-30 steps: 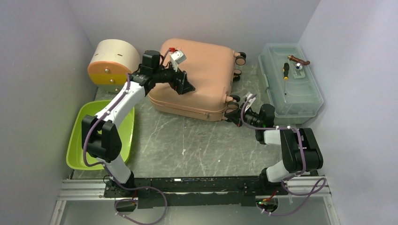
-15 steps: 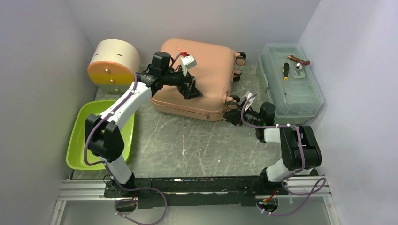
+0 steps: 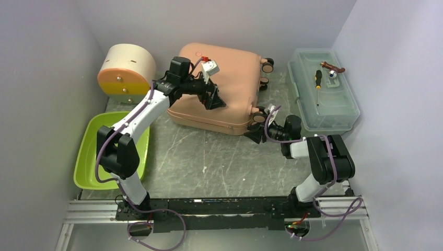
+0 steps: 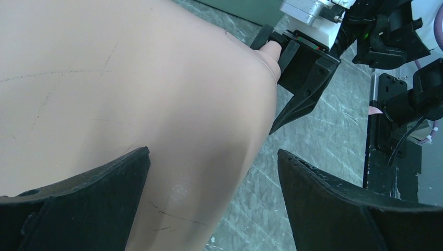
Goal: Open, take out, and arrange the luggage
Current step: Adjust the wheels of the luggage at the center of the board.
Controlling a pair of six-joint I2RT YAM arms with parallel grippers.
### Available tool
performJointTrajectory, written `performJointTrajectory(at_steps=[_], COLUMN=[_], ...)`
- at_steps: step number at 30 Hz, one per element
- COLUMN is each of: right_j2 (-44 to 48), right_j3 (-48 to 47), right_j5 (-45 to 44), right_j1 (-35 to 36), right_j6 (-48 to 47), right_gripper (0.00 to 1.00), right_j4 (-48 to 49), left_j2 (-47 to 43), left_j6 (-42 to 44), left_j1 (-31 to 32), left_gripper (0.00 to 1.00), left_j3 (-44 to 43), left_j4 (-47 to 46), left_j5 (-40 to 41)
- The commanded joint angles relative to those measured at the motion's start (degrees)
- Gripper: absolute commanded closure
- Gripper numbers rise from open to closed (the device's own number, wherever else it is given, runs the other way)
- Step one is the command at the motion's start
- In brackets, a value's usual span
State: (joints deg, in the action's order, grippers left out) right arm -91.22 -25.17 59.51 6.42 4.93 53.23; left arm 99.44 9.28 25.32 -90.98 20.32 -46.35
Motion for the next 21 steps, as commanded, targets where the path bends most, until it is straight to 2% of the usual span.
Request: performJointTrajectory(at_steps=[1,15,19,21], right_j2=[-1.4,-1.9,-2.0,-2.4], right_j3=[-3.4,-5.3,-5.8,-6.1], right_j5=[1.7,1.2,0.4,0.0], right_j1=[2.8,3.1,3.1,3.1], right_j6=[4.5,13.8,17.9,20.3], right_gripper=[0.54,0.81,0.81,0.73], right_j4=[12.7,18.9,21.0,22.2], left_j2=[1.7,1.5,1.5,1.3], left_j6=[-1.0,-0.8,-0.8,-0.7], left_j1=[0.0,0.0,0.0,0.0], left_gripper=[0.01,0.01,0.01,0.01], left_j3=[-0.5,0.2,0.4,0.4], left_j4=[2.5,2.4,2.4,2.5], left_j5=[-0.1,0.0,0.0,0.0])
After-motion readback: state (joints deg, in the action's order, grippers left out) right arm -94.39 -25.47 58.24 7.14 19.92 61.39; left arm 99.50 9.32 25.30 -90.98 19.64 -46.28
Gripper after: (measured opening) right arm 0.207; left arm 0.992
